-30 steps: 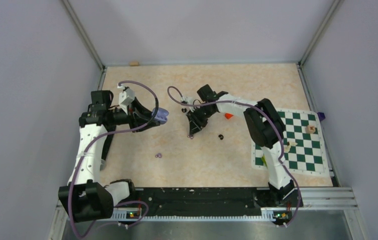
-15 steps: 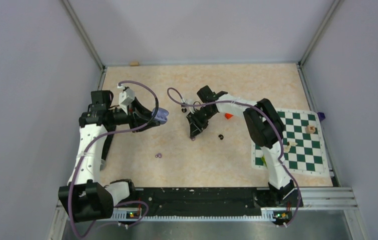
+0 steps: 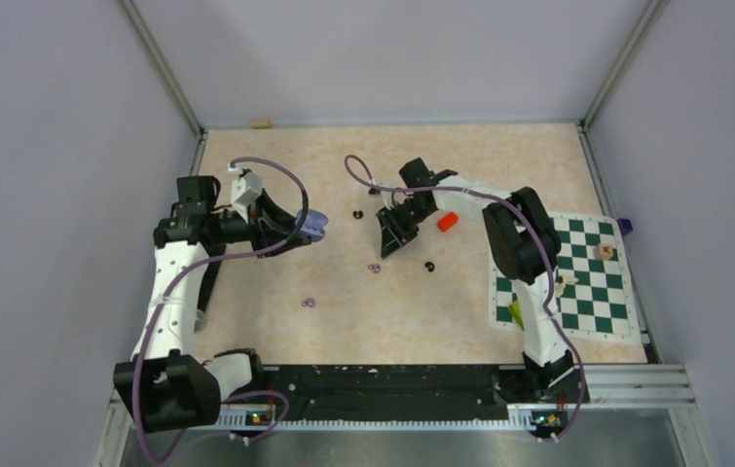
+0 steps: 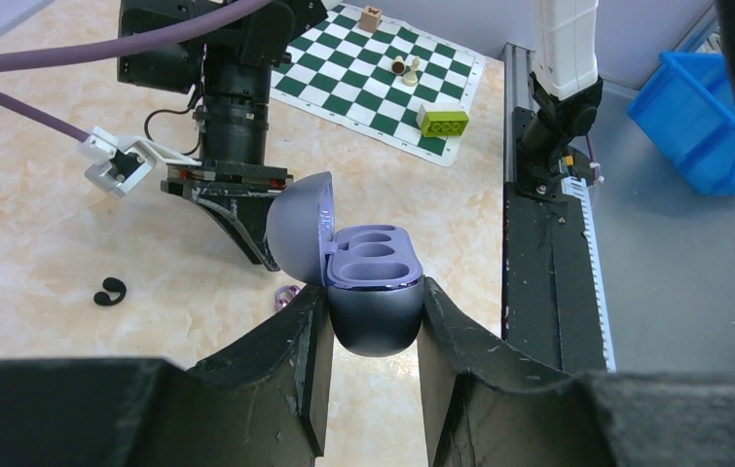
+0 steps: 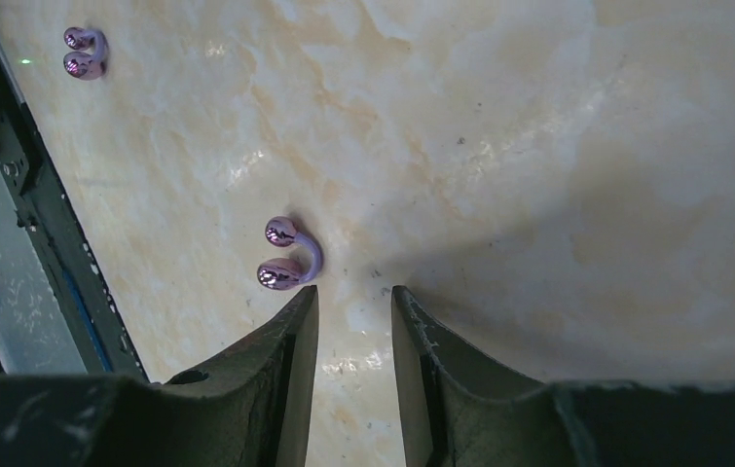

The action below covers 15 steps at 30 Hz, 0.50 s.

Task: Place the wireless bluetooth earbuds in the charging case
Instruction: Pick up the right earbud from the center of the board.

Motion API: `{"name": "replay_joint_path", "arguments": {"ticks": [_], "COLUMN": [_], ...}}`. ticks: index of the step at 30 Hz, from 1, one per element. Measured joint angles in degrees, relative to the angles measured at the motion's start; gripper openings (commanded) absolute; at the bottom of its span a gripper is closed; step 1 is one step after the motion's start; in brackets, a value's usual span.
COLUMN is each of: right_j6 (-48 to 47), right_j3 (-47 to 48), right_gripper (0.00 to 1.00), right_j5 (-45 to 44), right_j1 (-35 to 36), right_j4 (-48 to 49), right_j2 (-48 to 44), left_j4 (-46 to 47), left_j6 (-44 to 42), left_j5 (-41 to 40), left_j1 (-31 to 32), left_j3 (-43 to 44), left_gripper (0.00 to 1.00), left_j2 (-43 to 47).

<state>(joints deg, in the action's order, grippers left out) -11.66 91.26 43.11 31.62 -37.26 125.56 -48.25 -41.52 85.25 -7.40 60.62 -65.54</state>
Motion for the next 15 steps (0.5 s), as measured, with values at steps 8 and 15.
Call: {"name": "replay_joint_path", "arguments": {"ticks": [8, 15], "right_j6": [0.4, 0.4], "right_j3": [0.0, -0.1], "right_gripper": [0.3, 0.3], "right_j5": [-0.3, -0.3], "right_j1": [-0.9, -0.1], "right_j4": [-0.4, -0.3], "right_j2": [0.1, 0.2], "left_j4": [0.0, 0.0], "left_j6": [-0.2, -0.2], "left_j5": [0.0, 0.0], "left_j1": [0.0, 0.0], "left_j3": [0.0, 0.0], "left_gripper": [0.0, 0.0], "left_j2": [0.0, 0.0]}}
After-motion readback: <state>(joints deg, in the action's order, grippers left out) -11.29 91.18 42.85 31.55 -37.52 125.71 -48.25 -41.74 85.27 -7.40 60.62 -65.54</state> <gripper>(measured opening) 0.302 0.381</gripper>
